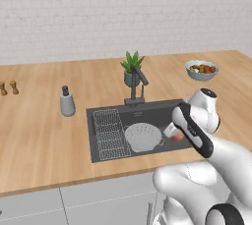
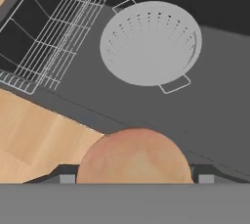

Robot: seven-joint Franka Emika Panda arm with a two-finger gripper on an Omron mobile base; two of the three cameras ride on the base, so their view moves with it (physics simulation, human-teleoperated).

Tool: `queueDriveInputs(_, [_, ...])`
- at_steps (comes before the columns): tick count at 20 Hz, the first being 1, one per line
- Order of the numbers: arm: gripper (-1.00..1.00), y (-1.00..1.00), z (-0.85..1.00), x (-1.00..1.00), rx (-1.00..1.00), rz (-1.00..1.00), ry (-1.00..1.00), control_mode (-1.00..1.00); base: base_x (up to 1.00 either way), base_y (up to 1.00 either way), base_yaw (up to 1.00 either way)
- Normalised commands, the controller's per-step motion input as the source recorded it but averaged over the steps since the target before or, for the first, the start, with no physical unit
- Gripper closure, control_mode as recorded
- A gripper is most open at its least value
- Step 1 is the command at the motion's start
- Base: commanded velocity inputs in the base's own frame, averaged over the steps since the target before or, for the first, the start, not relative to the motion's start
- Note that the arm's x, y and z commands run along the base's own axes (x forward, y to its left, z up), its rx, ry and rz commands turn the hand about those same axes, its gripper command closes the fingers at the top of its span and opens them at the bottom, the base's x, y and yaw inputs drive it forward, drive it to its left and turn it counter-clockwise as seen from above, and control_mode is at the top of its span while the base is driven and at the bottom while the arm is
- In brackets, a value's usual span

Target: Put the colander in the sink, put the peach in the colander, and turn on the sink faucet and pour water over the colander.

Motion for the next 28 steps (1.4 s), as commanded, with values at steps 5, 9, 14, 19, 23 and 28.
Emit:
queueDriveInputs(5, [1.0, -0.48, 0.01, 0.68, 0.12, 0.0, 0.06, -1.0, 0.0, 0.0, 0.0])
queueDriveInputs(9, [1.0, -0.28, 0.02, 0.7, 0.13, 0.0, 0.11, -1.0, 0.0, 0.0, 0.0])
queueDriveInputs(14, [1.0, 0.05, -0.11, 0.77, 0.03, -0.02, 0.03, -1.0, 0.0, 0.0, 0.0])
queueDriveInputs(19, [1.0, 0.36, -0.23, 0.5, -0.01, -0.04, 0.04, -1.0, 0.0, 0.0, 0.0])
queueDriveInputs(23, [1.0, 0.3, -0.42, 0.16, 0.0, 0.0, 0.15, -1.0, 0.0, 0.0, 0.0])
queueDriveInputs(28, [1.0, 0.18, -0.4, 0.19, 0.01, -0.01, 0.14, -1.0, 0.0, 0.0, 0.0])
